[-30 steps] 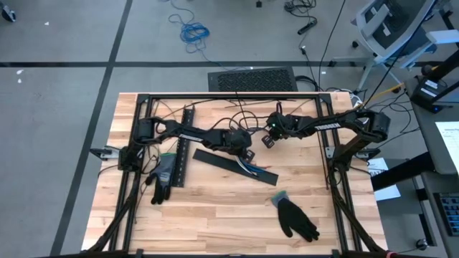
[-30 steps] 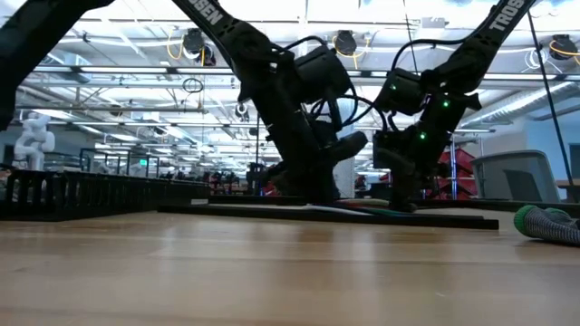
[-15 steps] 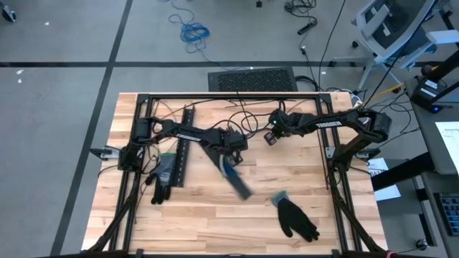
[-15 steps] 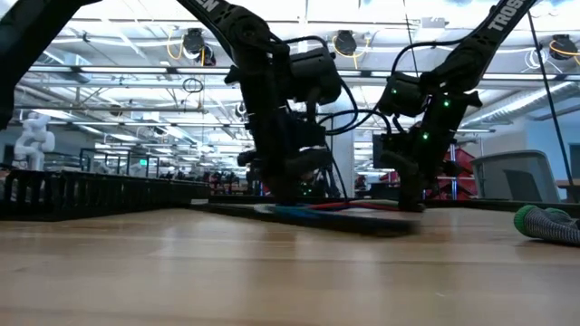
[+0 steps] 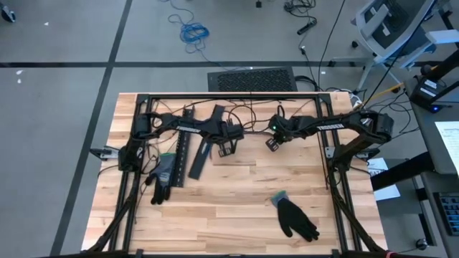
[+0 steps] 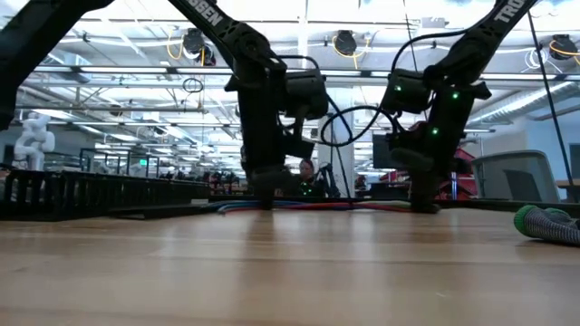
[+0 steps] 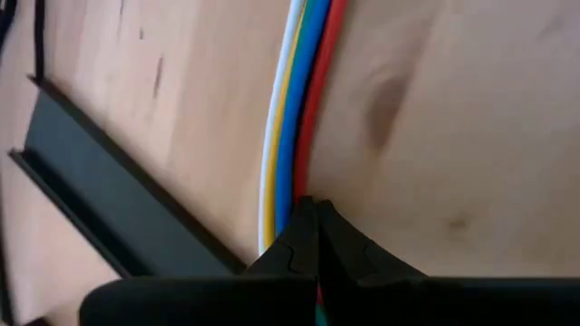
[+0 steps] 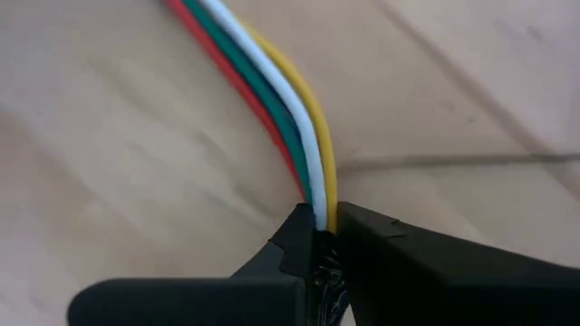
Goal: Ziptie cables
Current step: Put the ziptied cable wires into the cable duct
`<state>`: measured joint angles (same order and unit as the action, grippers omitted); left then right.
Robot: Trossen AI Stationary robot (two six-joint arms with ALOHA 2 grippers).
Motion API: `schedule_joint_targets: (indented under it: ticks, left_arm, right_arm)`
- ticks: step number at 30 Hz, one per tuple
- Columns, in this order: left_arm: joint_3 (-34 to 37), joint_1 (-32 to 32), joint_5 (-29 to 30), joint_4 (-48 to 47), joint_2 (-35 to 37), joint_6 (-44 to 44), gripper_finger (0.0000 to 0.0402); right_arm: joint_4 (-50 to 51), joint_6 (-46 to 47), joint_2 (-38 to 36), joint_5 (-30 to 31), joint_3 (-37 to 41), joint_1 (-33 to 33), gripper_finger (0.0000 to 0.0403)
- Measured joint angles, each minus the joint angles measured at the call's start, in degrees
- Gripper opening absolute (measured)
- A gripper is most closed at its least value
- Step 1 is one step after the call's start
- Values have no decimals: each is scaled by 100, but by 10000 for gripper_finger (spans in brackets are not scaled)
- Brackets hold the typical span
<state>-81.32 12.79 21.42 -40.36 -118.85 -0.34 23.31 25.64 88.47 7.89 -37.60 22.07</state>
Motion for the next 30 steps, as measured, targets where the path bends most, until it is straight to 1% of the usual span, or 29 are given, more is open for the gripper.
schedule_joint_targets:
  ticks: [2, 5, 9, 14, 19, 23, 30]
  left_arm:
    - [0, 103, 100, -78, 0, 212, 1]
    - [-2, 242, 97, -140, 0, 392, 1]
    - [-13, 311, -67, -197, 6, 348, 1]
    - [-11, 266, -426, -311, 76, 118, 1]
    - [11, 154, -630, -511, 252, 81, 1]
    - [9, 105, -656, -560, 435, 88, 1]
    - [0, 73, -639, -491, 700, 79, 12]
  right_arm:
    - [86, 99, 0, 33, -2, -158, 20]
    - [217, 210, 0, 50, -9, -359, 20]
    - [270, 270, -16, 164, -11, -511, 20]
    - [253, 268, -134, 92, 29, -523, 20]
    - [349, 223, -395, -50, 55, -527, 20]
    - [458, 180, -591, -102, 81, -534, 23]
    - [444, -52, -697, 8, 75, -532, 48]
